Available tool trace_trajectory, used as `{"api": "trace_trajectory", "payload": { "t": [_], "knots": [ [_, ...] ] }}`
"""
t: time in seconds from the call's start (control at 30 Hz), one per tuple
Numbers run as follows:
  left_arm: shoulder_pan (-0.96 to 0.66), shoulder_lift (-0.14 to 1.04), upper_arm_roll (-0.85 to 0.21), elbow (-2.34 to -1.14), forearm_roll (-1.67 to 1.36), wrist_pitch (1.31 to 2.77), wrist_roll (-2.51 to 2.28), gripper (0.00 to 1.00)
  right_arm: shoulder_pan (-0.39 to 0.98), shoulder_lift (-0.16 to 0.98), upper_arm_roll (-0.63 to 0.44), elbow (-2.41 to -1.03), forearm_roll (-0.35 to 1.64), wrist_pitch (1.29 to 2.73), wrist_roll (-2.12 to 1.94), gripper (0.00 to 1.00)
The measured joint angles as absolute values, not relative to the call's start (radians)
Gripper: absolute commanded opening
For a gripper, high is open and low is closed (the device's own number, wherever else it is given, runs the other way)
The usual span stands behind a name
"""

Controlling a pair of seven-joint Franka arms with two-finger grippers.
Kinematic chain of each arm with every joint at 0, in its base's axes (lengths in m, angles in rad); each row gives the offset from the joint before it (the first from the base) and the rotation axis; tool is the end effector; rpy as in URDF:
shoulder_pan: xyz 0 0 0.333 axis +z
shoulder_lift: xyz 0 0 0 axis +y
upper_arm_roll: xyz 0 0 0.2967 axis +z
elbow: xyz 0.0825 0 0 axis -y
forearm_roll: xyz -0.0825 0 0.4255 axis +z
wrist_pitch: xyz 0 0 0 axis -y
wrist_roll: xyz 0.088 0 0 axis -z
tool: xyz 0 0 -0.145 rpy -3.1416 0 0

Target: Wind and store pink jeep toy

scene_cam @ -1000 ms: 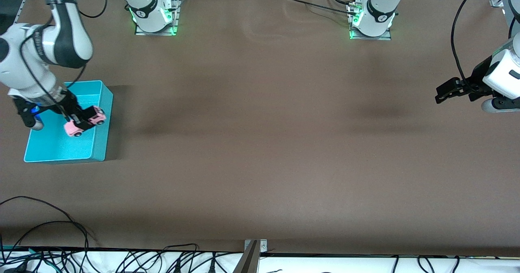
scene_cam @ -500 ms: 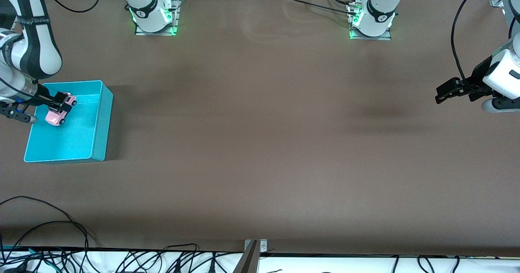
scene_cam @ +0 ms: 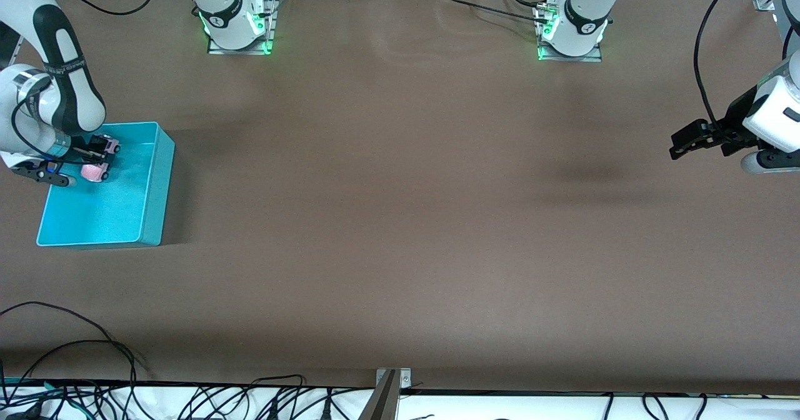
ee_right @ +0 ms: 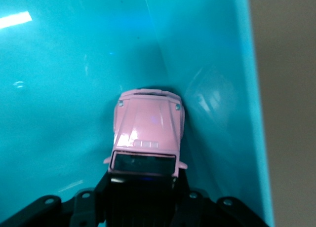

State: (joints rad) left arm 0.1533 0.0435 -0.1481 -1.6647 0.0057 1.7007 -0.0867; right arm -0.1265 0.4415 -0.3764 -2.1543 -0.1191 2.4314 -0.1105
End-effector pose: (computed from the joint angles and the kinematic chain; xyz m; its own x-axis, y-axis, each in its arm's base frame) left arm 0.6149 0.0051 0.5039 0.9958 0.0911 -0.0071 0.0911 -0.9958 0.0002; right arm 0.4838 -0.2897 0.1065 0.9428 -0.2838 -0.1752 -0.2478 -0.9476 0.2015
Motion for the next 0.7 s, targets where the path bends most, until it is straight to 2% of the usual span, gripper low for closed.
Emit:
{"api": "trace_trajectory", "payload": {
  "t": [0.03,0.07,0.1,0.13,0.17,0.23,0.37,0.4,0.47,0.7],
  "knots": [
    [0.153,0.043,-0.148,-1.665,0.006,1.701,-0.087,1.00,-0.126,0.446,-0.376,-2.153,-0.119,2.435,-0.110,0.13],
    [0.153,0.044,-0.148,-1.665,0.006,1.701,-0.087,1.00,-0.126,0.449,-0.375,-2.153,-0.119,2.436,-0.110,0.23],
    [0.153,0.044,-0.148,-1.665,0.006,1.701,-0.087,1.00,-0.126,0.450,-0.374,-2.151,-0.119,2.436,-0.110,0.40],
    [0.153,0.044,-0.148,-1.665,0.006,1.701,-0.087,1.00,-0.125,0.450,-0.374,-2.150,-0.119,2.436,-0.110,0.51],
    [0.153,0.044,-0.148,-1.665,0.006,1.701,-0.087,1.00,-0.125,0.450,-0.373,-2.149,-0.119,2.436,-0.110,0.56],
    [0.153,0.044,-0.148,-1.665,0.006,1.701,-0.087,1.00,-0.125,0.449,-0.372,-2.145,-0.119,2.436,-0.110,0.72],
    [0.153,0.044,-0.148,-1.665,0.006,1.701,-0.087,1.00,-0.125,0.436,-0.361,-2.136,-0.119,2.432,-0.107,0.78],
    [0.153,0.044,-0.148,-1.665,0.006,1.701,-0.087,1.00,-0.125,0.429,-0.357,-2.133,-0.119,2.426,-0.102,0.83],
    [0.153,0.044,-0.148,-1.665,0.006,1.701,-0.087,1.00,-0.124,0.409,-0.347,-2.128,-0.119,2.407,-0.089,1.00],
    [0.153,0.044,-0.148,-1.665,0.006,1.701,-0.087,1.00,-0.123,0.323,-0.312,-2.119,-0.119,2.342,-0.074,1.00]
  ]
}}
